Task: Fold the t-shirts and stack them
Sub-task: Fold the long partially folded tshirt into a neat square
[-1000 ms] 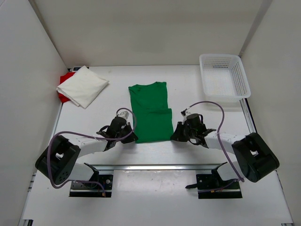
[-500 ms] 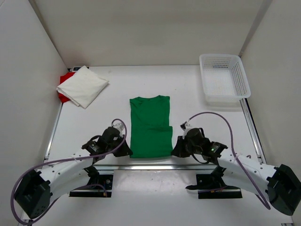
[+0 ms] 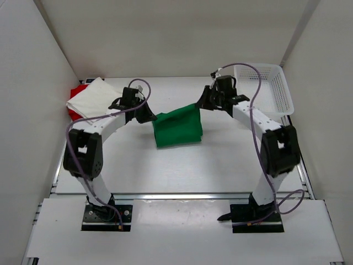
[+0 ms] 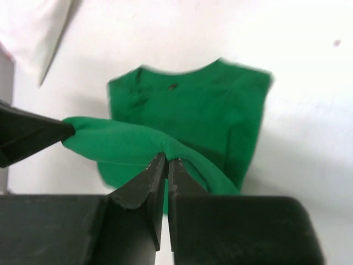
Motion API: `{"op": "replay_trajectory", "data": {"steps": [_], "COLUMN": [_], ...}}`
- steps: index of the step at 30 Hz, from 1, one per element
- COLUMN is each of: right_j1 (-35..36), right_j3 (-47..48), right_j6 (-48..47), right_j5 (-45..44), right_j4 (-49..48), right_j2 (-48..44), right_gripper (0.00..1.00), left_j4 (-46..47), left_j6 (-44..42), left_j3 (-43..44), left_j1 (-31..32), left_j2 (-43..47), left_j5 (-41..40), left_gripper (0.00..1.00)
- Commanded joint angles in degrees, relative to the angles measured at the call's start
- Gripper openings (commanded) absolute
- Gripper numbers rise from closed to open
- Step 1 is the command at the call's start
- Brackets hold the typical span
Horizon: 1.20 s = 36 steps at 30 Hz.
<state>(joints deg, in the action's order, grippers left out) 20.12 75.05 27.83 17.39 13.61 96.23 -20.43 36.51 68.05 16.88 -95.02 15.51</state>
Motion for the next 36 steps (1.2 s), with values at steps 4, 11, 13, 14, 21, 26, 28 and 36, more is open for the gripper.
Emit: {"op": "replay_trajectory", "data": {"steps": [4, 11, 13, 14, 21, 26, 28, 36], "right_j1": [-3.33, -2.98, -2.54, -2.45, 3.16, 3.88, 3.35, -0.34], "right_j3": [21.93, 60.96, 65.81, 67.58, 53.60, 25.81, 21.05, 10.92], "right_j6": [-2.87, -5.06, -5.94, -6.91, -11.57, -8.42, -7.80, -4.72], "right_j5": [4.23, 6.35, 5.29, 5.55, -1.64, 0.89, 2.64, 8.80], "right_j4": [2.99, 21.78, 25.48, 27.77, 27.91, 13.32, 7.69, -3.57], "right_j2": [19.16, 42.89, 45.62, 45.37, 36.42, 23.32, 22.08, 24.98], "right_gripper": [0.00, 0.24, 0.31, 0.35, 0.14, 0.00, 0.00, 0.00], "left_j4": [5.04, 13.19, 14.70, 16.10, 16.72, 20.43, 17.63, 21.83], "left_j6": [3.65, 9.62, 10.77, 11.03, 6.47, 7.00, 6.73, 8.14], "left_j3": [8.05, 8.16, 5.70, 4.82, 2.79, 3.03, 6.03, 7.80], "left_j1": [-5.81, -9.05, -10.81, -11.69, -3.20, 0.69, -0.70, -6.25], "left_j2": [-11.66, -14.05, -12.83, -11.25, -5.26, -8.40, -12.61, -21.60], "left_j5": [-1.62, -3.74, -3.73, -4.86, -6.54, -6.99, -5.15, -2.15], "left_gripper": [0.01, 0.29, 0.50, 0.58, 0.49, 0.51, 0.49, 0.48]}}
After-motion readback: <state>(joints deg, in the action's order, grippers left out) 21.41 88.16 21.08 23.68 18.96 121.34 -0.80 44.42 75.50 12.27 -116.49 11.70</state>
